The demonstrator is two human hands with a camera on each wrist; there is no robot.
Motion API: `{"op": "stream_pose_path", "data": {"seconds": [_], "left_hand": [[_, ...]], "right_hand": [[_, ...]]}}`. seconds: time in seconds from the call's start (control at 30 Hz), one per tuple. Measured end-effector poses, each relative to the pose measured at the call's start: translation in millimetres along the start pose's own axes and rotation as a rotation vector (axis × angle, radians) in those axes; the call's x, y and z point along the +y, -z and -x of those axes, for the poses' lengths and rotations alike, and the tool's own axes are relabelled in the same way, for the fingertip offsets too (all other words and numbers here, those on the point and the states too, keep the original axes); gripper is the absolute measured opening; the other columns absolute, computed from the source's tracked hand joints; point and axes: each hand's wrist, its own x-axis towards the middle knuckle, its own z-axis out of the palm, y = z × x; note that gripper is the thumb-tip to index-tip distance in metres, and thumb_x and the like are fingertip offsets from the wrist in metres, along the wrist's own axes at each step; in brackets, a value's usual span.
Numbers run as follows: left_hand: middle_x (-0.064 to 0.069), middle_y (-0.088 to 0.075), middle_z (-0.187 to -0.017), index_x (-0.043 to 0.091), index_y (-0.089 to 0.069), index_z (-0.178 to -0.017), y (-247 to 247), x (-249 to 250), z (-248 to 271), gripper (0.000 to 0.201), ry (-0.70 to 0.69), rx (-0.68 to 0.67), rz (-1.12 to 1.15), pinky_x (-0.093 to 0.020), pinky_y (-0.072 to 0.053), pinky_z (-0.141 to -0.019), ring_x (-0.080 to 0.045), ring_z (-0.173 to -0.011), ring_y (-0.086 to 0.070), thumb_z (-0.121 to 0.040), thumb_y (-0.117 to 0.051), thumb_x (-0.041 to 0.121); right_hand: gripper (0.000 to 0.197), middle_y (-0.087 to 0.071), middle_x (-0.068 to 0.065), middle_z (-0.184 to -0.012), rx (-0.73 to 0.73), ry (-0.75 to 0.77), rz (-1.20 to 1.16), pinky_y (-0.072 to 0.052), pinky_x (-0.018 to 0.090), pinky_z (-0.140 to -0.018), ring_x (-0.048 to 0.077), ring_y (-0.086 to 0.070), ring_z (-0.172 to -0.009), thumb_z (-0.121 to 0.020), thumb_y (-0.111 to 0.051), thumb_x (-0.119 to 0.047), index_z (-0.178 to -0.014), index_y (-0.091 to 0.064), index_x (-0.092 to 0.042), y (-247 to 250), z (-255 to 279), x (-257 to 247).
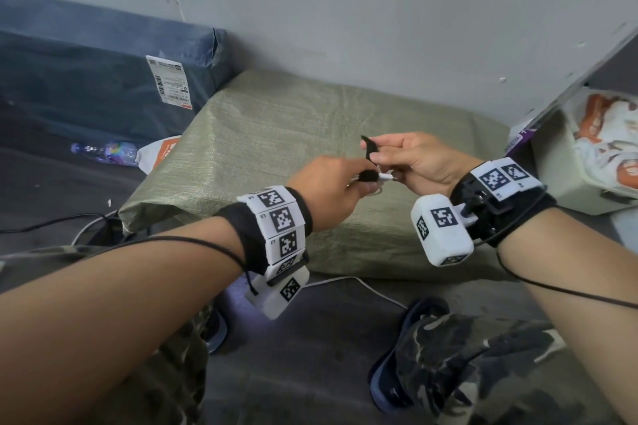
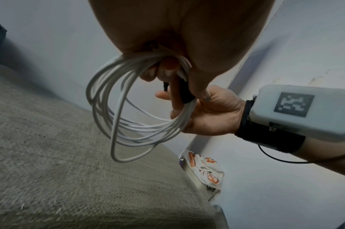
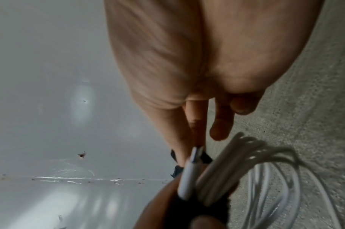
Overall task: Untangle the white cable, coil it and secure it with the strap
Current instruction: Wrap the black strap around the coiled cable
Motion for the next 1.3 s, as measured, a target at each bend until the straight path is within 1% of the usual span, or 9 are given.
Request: {"op": "stream_pose_path", "data": {"seconds": [0.13,0.3,0.5,0.6,0.77,0.97,1.07,1.13,1.3], "left_hand": [[0.0,-0.069,-0.103,0.018,-0.065,-0.115,-2.8,1.9,0.2,0.029,-0.001,-0.164,-0.002,-0.02,-0.038,-0.074,-0.014,-0.09,-0.061,-0.092,-0.055,0.033],[-0.001,-0.065,-0.096,0.017,-0.062,-0.118,-15.4,5.4,4.8,0.031,0.05,-0.361,0.031,-0.026,-0.042,-0.076,-0.015,-0.085,-0.057,-0.096,-0.049,0.033],[0.003,-0.055,-0.075,0.019,-0.043,-0.109,-13.6,-2.3,-2.4,0.012,0.141,-0.27,0.388,-0.019,-0.039,-0.058,-0.004,-0.056,-0.047,-0.097,-0.046,0.017],[-0.005,-0.055,-0.07,0.014,-0.027,-0.106,-13.0,-6.3,-4.5,0.024,0.257,-0.235,0.616,-0.015,-0.032,-0.041,-0.001,-0.038,-0.038,-0.096,-0.048,0.012],[-0.003,-0.054,-0.067,0.014,-0.049,-0.1,-6.1,-16.9,-8.6,0.004,0.485,-0.318,0.832,-0.019,-0.028,-0.038,-0.005,-0.035,-0.031,-0.097,-0.048,0.016],[-0.005,-0.052,-0.067,0.003,-0.056,-0.085,9.1,-19.5,-17.9,0.025,0.729,-0.306,1.273,-0.016,-0.02,-0.034,-0.004,-0.03,-0.026,-0.094,-0.04,0.02],[-0.003,-0.05,-0.067,0.007,-0.058,-0.086,15.4,-14.8,-20.5,0.025,0.683,-0.28,1.252,-0.014,-0.021,-0.032,-0.002,-0.03,-0.024,-0.095,-0.044,0.026],[-0.002,-0.052,-0.069,0.005,-0.058,-0.098,14.2,-11.8,-20.7,0.02,0.645,-0.218,1.154,-0.014,-0.024,-0.033,-0.002,-0.033,-0.026,-0.097,-0.046,0.021],[-0.005,-0.056,-0.077,0.004,-0.058,-0.108,14.1,-19.3,-21.3,0.018,0.585,-0.099,1.032,-0.016,-0.027,-0.035,-0.003,-0.037,-0.028,-0.095,-0.053,0.016]], "right_hand": [[0.014,-0.069,-0.004,-0.065,0.023,0.013,0.158,-0.037,0.022,-0.063,0.008,-0.058,-0.062,-0.081,-0.065,0.0,-0.084,-0.063,-0.013,-7.2,3.0,0.2],[0.016,-0.072,-0.004,-0.064,0.112,0.079,0.259,-0.041,0.018,-0.056,0.009,-0.06,-0.059,-0.081,-0.065,0.002,-0.082,-0.059,-0.014,-13.1,1.5,0.4],[0.016,-0.071,-0.005,-0.063,0.199,0.219,0.238,-0.045,0.017,-0.056,0.01,-0.062,-0.06,-0.083,-0.065,-0.001,-0.079,-0.06,-0.016,-12.5,8.4,-8.6],[0.014,-0.072,-0.004,-0.07,0.2,0.278,0.297,-0.048,0.018,-0.058,0.011,-0.065,-0.065,-0.084,-0.066,-0.004,-0.082,-0.061,-0.017,-17.1,18.3,-13.2],[0.016,-0.074,0.0,-0.084,0.153,0.382,0.442,-0.051,0.018,-0.071,0.009,-0.069,-0.077,-0.083,-0.068,-0.008,-0.086,-0.065,-0.024,-25.5,32.7,-14.5],[0.013,-0.073,0.003,-0.089,0.132,0.482,0.577,-0.052,0.019,-0.077,0.01,-0.068,-0.081,-0.08,-0.07,-0.006,-0.09,-0.072,-0.013,-30.4,40.3,-9.6],[0.012,-0.068,-0.002,-0.095,0.164,0.596,0.645,-0.049,0.015,-0.077,0.007,-0.063,-0.088,-0.077,-0.073,-0.007,-0.086,-0.073,-0.015,-35.6,37.8,-5.2],[0.01,-0.064,-0.004,-0.098,0.185,0.632,0.681,-0.045,0.011,-0.08,0.006,-0.06,-0.091,-0.076,-0.073,-0.007,-0.085,-0.074,-0.013,-35.4,34.3,-2.2],[0.015,-0.055,-0.011,-0.11,0.155,0.582,0.727,-0.035,0.009,-0.096,0.003,-0.053,-0.105,-0.081,-0.063,-0.014,-0.087,-0.075,-0.02,-28.2,33.6,-0.6]]}}
